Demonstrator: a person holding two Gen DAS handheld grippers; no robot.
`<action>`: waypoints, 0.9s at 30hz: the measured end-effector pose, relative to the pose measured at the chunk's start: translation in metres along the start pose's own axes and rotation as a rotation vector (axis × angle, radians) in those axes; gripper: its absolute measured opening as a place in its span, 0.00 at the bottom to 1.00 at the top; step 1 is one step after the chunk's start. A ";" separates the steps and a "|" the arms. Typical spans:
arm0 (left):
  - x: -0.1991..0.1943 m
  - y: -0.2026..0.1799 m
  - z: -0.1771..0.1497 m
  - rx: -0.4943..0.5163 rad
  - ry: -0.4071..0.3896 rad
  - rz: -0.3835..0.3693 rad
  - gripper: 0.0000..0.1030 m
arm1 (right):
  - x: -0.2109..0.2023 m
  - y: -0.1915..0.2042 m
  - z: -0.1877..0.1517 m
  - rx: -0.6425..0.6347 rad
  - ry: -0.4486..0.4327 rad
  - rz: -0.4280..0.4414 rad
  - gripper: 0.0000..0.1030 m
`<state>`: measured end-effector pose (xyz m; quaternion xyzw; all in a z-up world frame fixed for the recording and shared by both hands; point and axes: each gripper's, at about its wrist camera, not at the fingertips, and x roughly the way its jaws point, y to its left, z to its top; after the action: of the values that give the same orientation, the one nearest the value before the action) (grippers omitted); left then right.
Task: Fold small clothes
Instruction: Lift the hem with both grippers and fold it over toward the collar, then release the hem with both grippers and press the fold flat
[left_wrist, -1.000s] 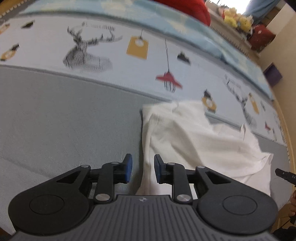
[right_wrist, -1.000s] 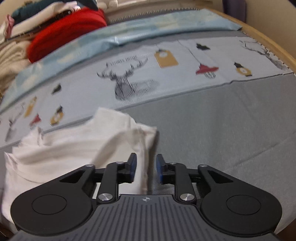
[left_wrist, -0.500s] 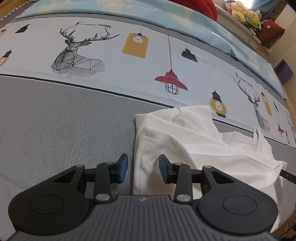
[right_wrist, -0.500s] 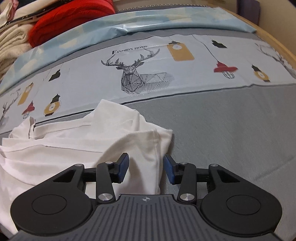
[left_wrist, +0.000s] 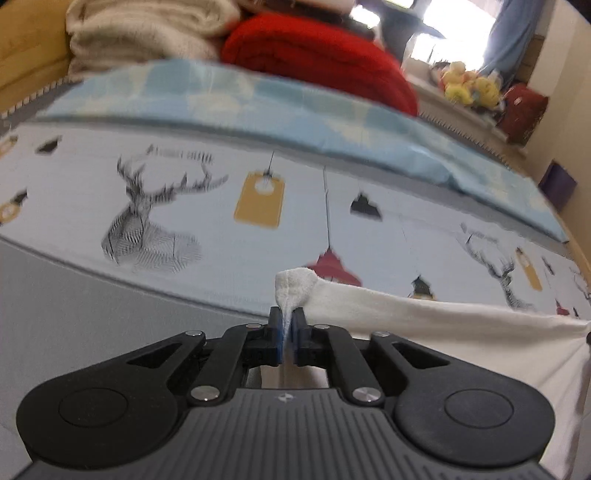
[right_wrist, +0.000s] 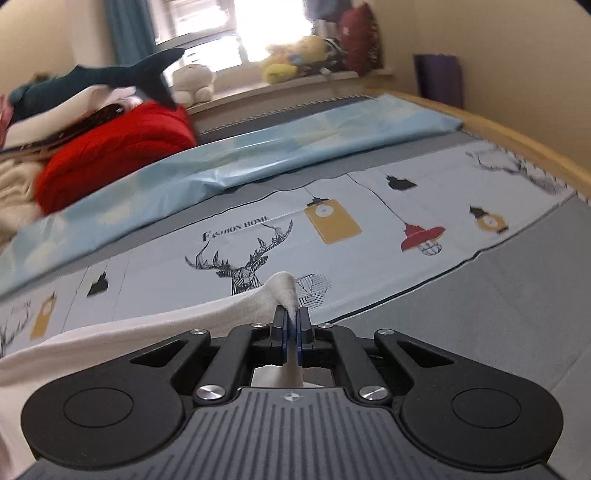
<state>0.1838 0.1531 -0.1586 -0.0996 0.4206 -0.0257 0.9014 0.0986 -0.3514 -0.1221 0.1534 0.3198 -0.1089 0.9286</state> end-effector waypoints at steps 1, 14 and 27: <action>0.006 -0.001 0.000 -0.005 0.038 0.017 0.17 | 0.007 0.001 0.000 0.010 0.020 -0.015 0.06; -0.021 -0.006 -0.042 -0.033 0.248 -0.056 0.18 | -0.003 0.013 -0.042 -0.106 0.307 -0.038 0.31; -0.037 -0.008 -0.091 0.073 0.384 -0.008 0.21 | -0.034 0.004 -0.092 -0.208 0.546 -0.133 0.46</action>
<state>0.0908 0.1353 -0.1865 -0.0618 0.5834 -0.0630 0.8074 0.0222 -0.3111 -0.1692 0.0595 0.5765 -0.0909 0.8099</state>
